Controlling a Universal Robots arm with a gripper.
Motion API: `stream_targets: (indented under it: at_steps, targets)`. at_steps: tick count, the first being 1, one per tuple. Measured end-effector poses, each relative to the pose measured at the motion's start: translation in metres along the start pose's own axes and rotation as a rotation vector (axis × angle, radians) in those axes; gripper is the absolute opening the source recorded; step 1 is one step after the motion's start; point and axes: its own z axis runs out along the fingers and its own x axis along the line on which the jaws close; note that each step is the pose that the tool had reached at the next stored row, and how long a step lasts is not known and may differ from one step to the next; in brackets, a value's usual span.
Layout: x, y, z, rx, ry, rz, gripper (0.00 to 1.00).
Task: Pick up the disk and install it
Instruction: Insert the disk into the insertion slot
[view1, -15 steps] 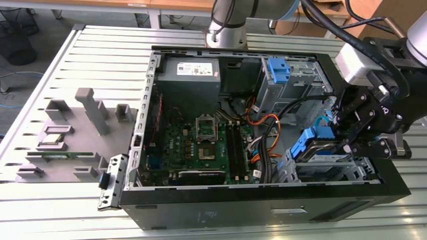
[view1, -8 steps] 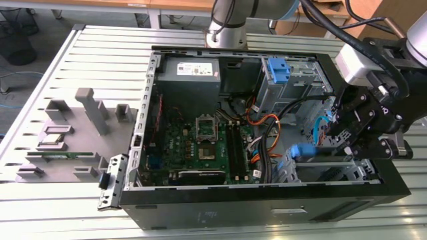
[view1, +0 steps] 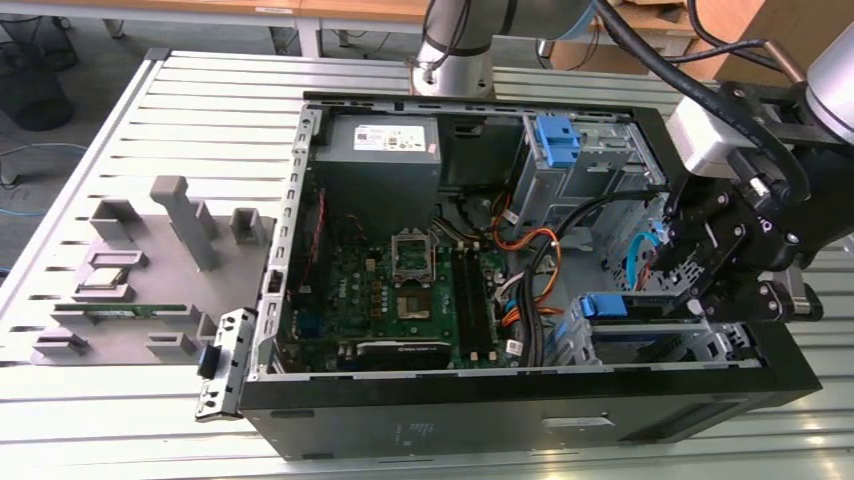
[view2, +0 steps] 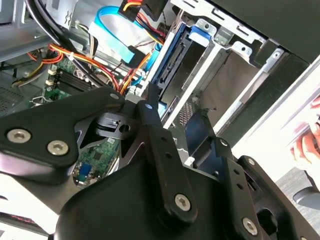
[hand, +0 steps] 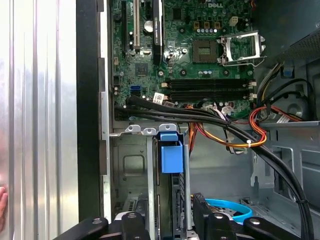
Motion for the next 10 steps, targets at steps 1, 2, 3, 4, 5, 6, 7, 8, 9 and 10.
stream_targets:
  at_steps: [1,2,3,4,5,6,7,8,9,10]
  targets:
    - [0.0001,0.0001,0.0012,0.0024,0.0,-0.001,0.48]
    - [0.0001,0.0002,0.002,0.0047,0.0,-0.002,0.48]
    - [0.0001,0.0003,0.0025,0.0064,0.0001,-0.004,0.48]
    - [0.0002,0.0007,0.003,0.0085,0.0,-0.006,0.48]
    - [0.0002,0.0011,0.0035,0.011,-0.0001,-0.009,0.48]
    - [0.0003,0.0016,0.0039,0.0133,-0.0002,-0.012,0.48]
    - [0.0004,0.0022,0.0043,0.0155,-0.0004,-0.014,0.48]
    - [0.0004,0.003,0.0045,0.0176,-0.0004,-0.016,0.48]
    - [0.0005,0.0039,0.0046,0.0192,-0.0004,-0.017,0.48]
    - [0.0003,0.0048,0.0047,0.0202,-0.0001,-0.017,0.48]
